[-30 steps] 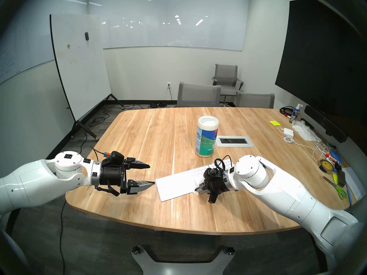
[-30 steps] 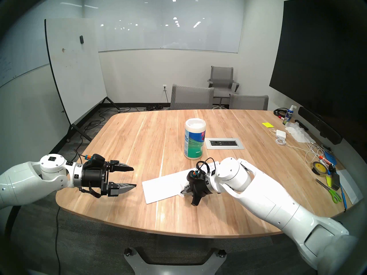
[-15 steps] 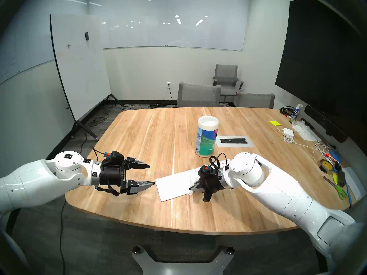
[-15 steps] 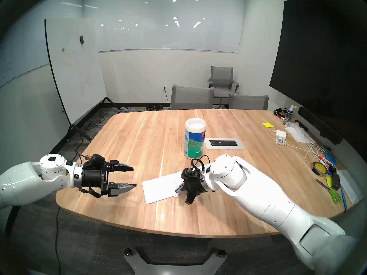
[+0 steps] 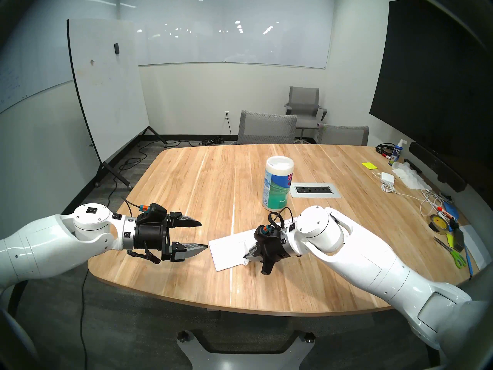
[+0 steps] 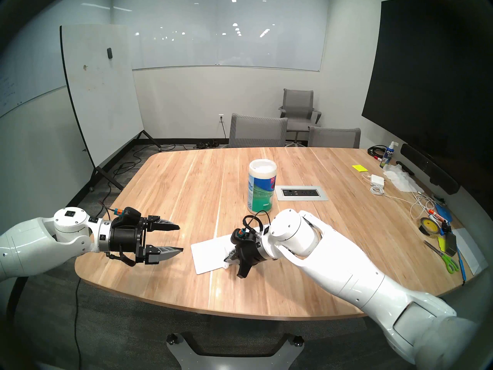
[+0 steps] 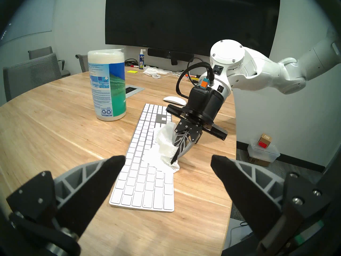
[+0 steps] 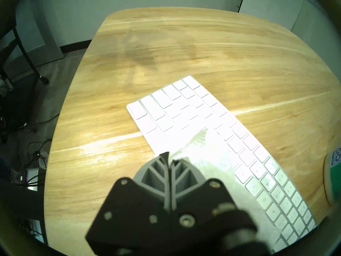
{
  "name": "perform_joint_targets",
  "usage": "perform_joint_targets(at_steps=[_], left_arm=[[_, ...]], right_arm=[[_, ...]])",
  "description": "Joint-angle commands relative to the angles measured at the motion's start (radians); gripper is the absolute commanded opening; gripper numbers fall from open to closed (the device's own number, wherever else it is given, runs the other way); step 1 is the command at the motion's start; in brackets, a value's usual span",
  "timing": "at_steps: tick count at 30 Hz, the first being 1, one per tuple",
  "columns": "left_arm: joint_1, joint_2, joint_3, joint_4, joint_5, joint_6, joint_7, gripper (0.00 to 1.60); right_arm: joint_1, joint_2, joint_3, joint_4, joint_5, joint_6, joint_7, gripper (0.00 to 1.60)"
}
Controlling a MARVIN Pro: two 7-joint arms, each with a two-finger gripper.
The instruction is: Wipe the keyboards and mice with a disinfecting wipe, then set the wipe down
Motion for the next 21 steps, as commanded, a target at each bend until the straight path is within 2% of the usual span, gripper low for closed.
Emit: perform_joint_targets(at_steps=[1, 21], left_arm=[[-0.010, -0.002, -0.010, -0.002, -0.006, -0.004, 0.001, 1.60], [-0.010, -0.002, -0.010, -0.002, -0.006, -0.004, 0.001, 1.60]], right_arm=[[0.012, -0.045, -0.005, -0.024, 0.001, 0.012, -0.012, 0.00], [0.011, -0.078, -0.031, -0.044, -0.009, 0.050, -0.037, 0.00]])
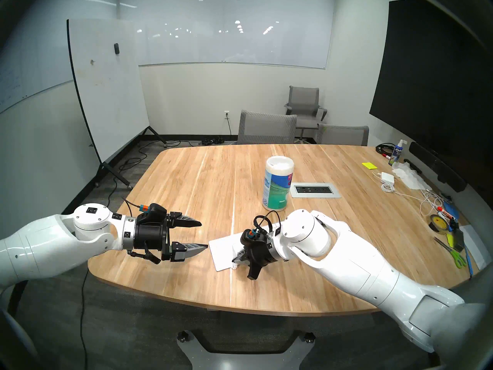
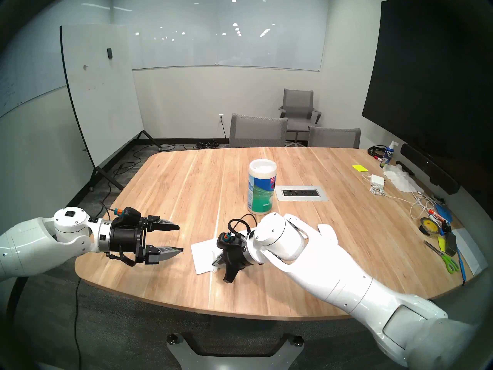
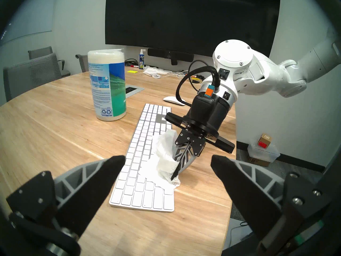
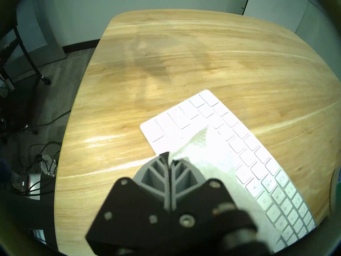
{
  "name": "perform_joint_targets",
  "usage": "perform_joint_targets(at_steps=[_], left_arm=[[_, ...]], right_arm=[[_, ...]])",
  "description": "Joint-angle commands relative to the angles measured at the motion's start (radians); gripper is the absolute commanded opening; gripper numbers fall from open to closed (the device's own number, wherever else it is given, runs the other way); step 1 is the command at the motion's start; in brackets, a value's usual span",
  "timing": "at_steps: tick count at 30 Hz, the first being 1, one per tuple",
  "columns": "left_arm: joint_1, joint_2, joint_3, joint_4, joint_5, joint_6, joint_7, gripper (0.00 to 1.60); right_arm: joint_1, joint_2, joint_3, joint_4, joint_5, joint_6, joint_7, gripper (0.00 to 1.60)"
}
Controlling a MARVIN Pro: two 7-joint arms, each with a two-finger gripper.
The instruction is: Wipe the keyboards and mice with a disinfecting wipe, then set the wipe down
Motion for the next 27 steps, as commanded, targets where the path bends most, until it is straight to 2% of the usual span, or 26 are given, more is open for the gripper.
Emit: perform_joint_targets(at_steps=[1, 7, 9, 15, 27], left_arm=[[-0.010, -0.002, -0.010, -0.002, -0.006, -0.004, 0.001, 1.60], [-0.005, 0.031, -0.013, 0.001, -0.016, -0.015, -0.017, 1.60], [-0.005, 0.061, -0.016, -0.005, -0.019, -0.020, -0.032, 1.60], [-0.002, 0.102, -0.014, -0.018, -0.024, -0.025, -0.056, 1.60], [0.039, 0.138, -0.030, 0.037, -0.052, -0.043, -0.055, 1.60]], right_arm=[[0.011, -0.023, 0.002, -0.024, 0.003, -0.002, -0.003, 0.00], [0.009, -0.022, -0.002, -0.035, 0.002, 0.008, -0.003, 0.00], [0.008, -0.024, -0.004, -0.033, 0.001, 0.010, -0.006, 0.00], [0.006, -0.023, -0.004, -0.035, 0.003, 0.010, -0.008, 0.00], [0.005, -0.022, -0.006, -0.035, 0.008, 0.006, -0.006, 0.00]])
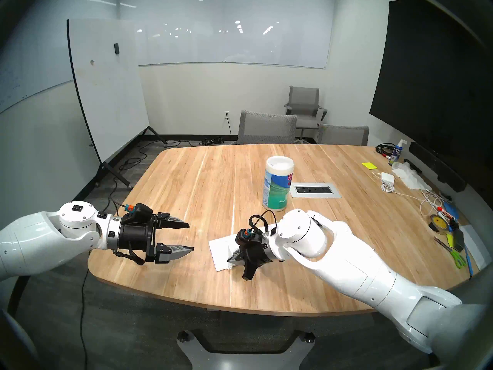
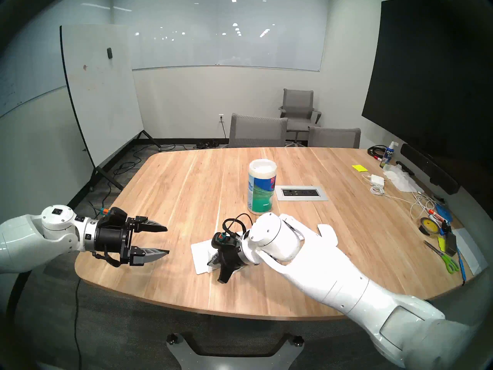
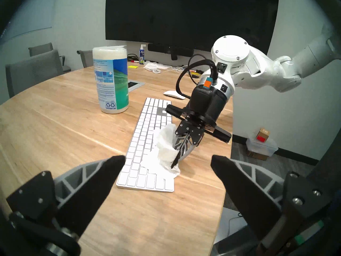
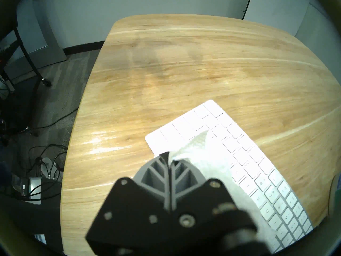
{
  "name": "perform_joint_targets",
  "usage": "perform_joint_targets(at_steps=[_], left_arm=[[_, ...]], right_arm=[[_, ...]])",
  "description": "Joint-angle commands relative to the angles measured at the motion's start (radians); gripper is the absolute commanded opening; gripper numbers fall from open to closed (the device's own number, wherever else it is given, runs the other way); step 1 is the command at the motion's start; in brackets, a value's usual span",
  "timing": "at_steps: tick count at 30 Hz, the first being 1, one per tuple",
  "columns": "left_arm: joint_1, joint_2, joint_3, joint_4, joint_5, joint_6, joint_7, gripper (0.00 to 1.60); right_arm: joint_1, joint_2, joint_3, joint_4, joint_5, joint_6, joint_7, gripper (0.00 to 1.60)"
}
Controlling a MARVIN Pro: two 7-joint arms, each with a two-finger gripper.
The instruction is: Wipe the keyboards and mice with a disinfecting wipe, then set the wipe down
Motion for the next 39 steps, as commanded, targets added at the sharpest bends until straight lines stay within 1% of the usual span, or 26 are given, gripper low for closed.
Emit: perform_joint_targets(at_steps=[1, 3, 9, 17, 23, 31, 33, 35, 38, 39], left_arm=[[0.020, 0.036, -0.024, 0.027, -0.023, -0.018, 0.010, 1.60], [0.027, 0.040, -0.027, 0.036, -0.030, -0.030, 0.002, 1.60], [0.036, 0.048, -0.030, 0.029, -0.036, -0.037, 0.007, 1.60], [0.037, 0.056, -0.028, 0.023, -0.040, -0.042, 0.014, 1.60], [0.036, 0.059, -0.024, 0.020, -0.041, -0.043, 0.017, 1.60], [0.035, 0.060, -0.022, 0.019, -0.042, -0.044, 0.019, 1.60], [0.034, 0.060, -0.021, 0.019, -0.042, -0.044, 0.019, 1.60], [0.034, 0.060, -0.021, 0.019, -0.042, -0.044, 0.019, 1.60], [0.034, 0.060, -0.021, 0.019, -0.042, -0.044, 0.020, 1.60], [0.034, 0.060, -0.021, 0.019, -0.042, -0.044, 0.020, 1.60]], right_arm=[[0.005, -0.007, 0.001, -0.019, 0.005, -0.006, 0.006, 0.00], [0.003, -0.006, 0.001, -0.022, 0.006, -0.007, 0.006, 0.00], [-0.004, -0.004, 0.001, -0.028, 0.007, -0.012, 0.003, 0.00], [-0.008, -0.016, 0.000, -0.028, 0.012, -0.024, 0.006, 0.00], [-0.006, -0.033, -0.012, -0.035, 0.009, -0.025, 0.007, 0.00], [0.007, -0.065, -0.029, -0.020, 0.007, -0.028, 0.003, 0.00], [0.006, -0.076, -0.031, -0.008, 0.006, -0.041, -0.006, 0.00], [-0.002, -0.091, -0.028, 0.006, 0.001, -0.069, -0.030, 0.00], [0.000, -0.119, -0.026, 0.037, -0.001, -0.082, -0.058, 0.00], [0.006, -0.137, -0.027, 0.060, -0.005, -0.088, -0.073, 0.00]])
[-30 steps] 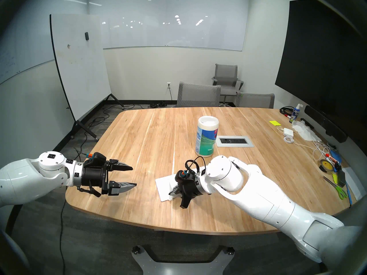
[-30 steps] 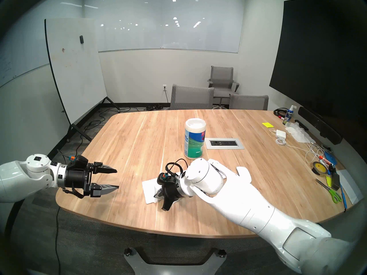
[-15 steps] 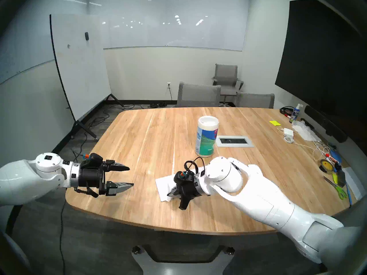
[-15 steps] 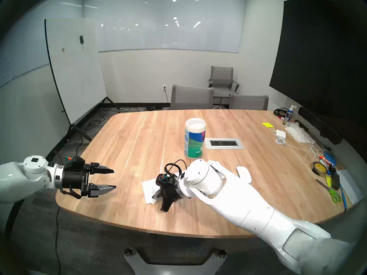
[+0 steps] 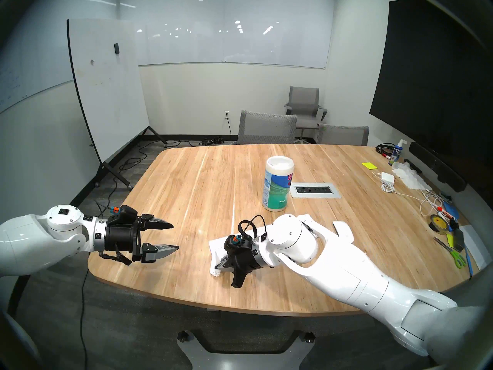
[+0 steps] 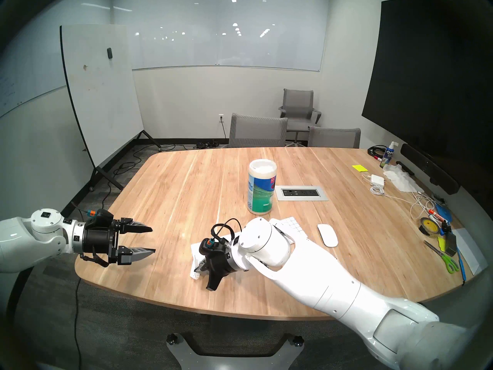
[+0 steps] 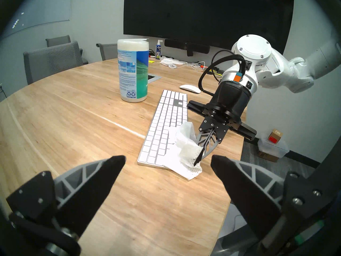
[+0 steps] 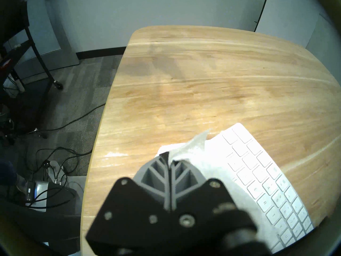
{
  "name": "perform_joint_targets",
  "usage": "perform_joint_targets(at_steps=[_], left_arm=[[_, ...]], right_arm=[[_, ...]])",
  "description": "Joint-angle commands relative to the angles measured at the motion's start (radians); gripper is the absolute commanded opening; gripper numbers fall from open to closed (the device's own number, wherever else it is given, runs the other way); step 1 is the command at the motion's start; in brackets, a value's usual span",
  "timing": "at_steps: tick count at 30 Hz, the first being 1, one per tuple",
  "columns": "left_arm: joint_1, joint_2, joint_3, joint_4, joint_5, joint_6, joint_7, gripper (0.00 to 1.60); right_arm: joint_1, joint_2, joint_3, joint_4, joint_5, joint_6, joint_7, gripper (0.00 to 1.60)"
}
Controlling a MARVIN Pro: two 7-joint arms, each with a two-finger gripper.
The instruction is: Wipe the keyboards and mice with a disinfecting wipe, then set the wipe down
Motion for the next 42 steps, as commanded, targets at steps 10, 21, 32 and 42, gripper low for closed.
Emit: perform_joint_targets(at_steps=[10, 21, 32, 42], left_arm=[[-0.010, 0.004, -0.009, -0.005, -0.005, -0.005, -0.004, 1.60], [-0.011, 0.004, -0.009, -0.005, -0.005, -0.006, -0.004, 1.60], [-0.011, 0.004, -0.009, -0.005, -0.006, -0.006, -0.004, 1.60], [-0.011, 0.004, -0.008, -0.005, -0.006, -0.006, -0.004, 1.60]], right_arm=[[0.042, -0.143, 0.015, 0.152, -0.021, -0.062, -0.107, 0.00], [0.055, -0.174, 0.037, 0.203, -0.021, -0.082, -0.129, 0.00], [0.065, -0.193, 0.051, 0.241, -0.032, -0.039, -0.173, 0.00], [0.091, -0.211, 0.066, 0.316, -0.043, -0.027, -0.208, 0.00]])
